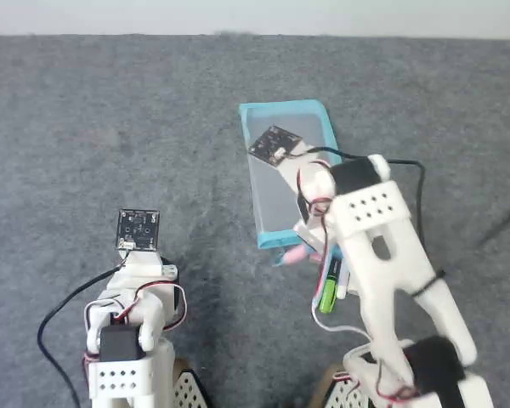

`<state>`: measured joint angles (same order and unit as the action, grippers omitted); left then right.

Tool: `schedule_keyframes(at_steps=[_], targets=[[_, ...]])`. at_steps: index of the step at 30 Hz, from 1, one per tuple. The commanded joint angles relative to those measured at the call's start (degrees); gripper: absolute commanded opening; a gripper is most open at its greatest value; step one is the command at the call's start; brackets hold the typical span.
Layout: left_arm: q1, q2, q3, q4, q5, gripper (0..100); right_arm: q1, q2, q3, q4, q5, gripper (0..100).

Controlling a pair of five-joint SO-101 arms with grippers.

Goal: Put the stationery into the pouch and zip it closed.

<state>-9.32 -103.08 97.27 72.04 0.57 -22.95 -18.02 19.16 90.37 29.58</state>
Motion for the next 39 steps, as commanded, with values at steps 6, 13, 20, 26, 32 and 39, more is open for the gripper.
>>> schedule_keyframes(at_steps=[6,13,20,26,32,39], targets=[[-0.4,-1.1,-0.7,0.2,0.6,2,-10.7,-10.9,3.0,2.6,-4.0,29.6],[-0.4,-1.1,-0.7,0.2,0.6,2,-16.7,8.2,9.2,-13.2,-14.5,29.6],[-0.3,-1.1,-0.7,0.2,0.6,2,-20.4,25.7,6.0,-18.7,-29.3,29.6],[-0.4,-1.1,-0.7,0.2,0.6,2,-21.1,29.6,4.2,-17.4,-30.1,29.6],[-0.4,-1.1,-0.7,0.2,0.6,2,-20.9,29.6,4.9,-17.1,-30.2,21.5],[-0.4,-1.1,-0.7,0.2,0.6,2,-20.8,29.6,6.3,-17.5,-28.3,19.5]])
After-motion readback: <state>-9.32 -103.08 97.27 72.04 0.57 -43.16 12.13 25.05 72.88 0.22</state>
